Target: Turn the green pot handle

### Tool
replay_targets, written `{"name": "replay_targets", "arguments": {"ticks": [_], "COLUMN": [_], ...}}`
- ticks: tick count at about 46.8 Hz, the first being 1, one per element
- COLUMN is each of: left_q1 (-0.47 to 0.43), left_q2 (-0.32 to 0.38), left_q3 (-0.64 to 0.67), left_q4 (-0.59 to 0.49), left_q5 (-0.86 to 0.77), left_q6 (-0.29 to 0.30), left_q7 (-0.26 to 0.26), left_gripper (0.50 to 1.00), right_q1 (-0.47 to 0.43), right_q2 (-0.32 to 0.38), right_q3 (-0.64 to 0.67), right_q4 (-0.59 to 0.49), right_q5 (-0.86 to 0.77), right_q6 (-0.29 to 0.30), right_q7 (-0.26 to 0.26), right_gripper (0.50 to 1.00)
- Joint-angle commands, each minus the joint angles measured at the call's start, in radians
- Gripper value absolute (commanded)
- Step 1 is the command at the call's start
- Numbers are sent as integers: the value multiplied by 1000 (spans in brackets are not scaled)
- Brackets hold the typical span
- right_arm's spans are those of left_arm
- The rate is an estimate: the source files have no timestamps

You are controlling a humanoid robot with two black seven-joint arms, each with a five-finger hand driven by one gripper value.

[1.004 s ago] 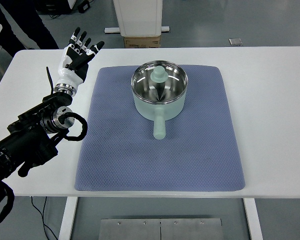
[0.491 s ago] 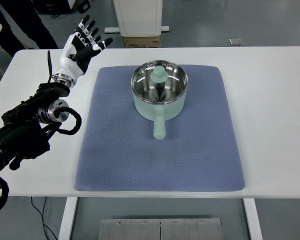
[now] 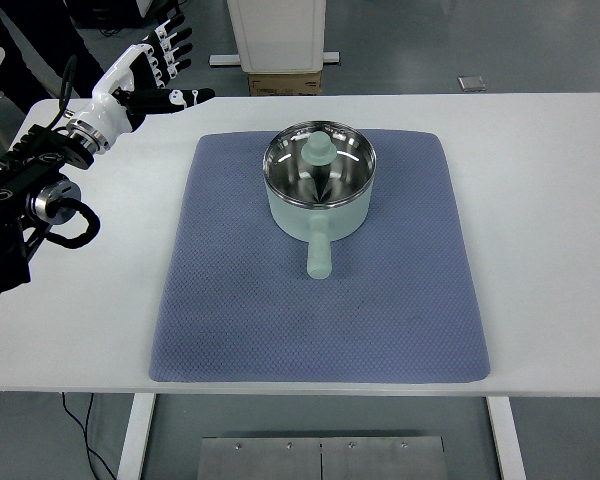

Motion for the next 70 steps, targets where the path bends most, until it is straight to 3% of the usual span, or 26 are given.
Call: {"name": "replay_targets", "arguments": {"ticks": [1, 11, 25, 40, 49, 60, 70], "left_q1": [-20, -58, -129, -163, -207, -259, -262], "left_q2": [25, 73, 230, 230, 223, 219, 220], "left_q3": [1, 1, 1, 1, 6, 7, 9], "left_q4": [-1, -32, -323, -412, -541, -633, -754], "left_q5": [72, 239, 415, 696, 862, 923, 1021], "left_q6": [-12, -110, -117, -118, -117, -118, -143], "left_q7": [0, 0, -9, -14, -26, -29, -66], "left_gripper": [1000, 1000, 1000, 1000, 1000, 1000, 1000], "right_q1": [0, 0, 0, 0, 0, 0, 0], "right_q2": [0, 0, 0, 0, 0, 0, 0], "right_q3": [0, 0, 0, 0, 0, 0, 0], "right_q4": [-2, -2, 1, 1, -2, -2, -2], "right_q5": [-1, -1, 1, 1, 1, -1, -1], "right_q6": [0, 0, 0, 0, 0, 0, 0], "right_q7": [2, 0, 0, 0, 0, 0, 0], "right_gripper": [1000, 1000, 1000, 1000, 1000, 1000, 1000]}}
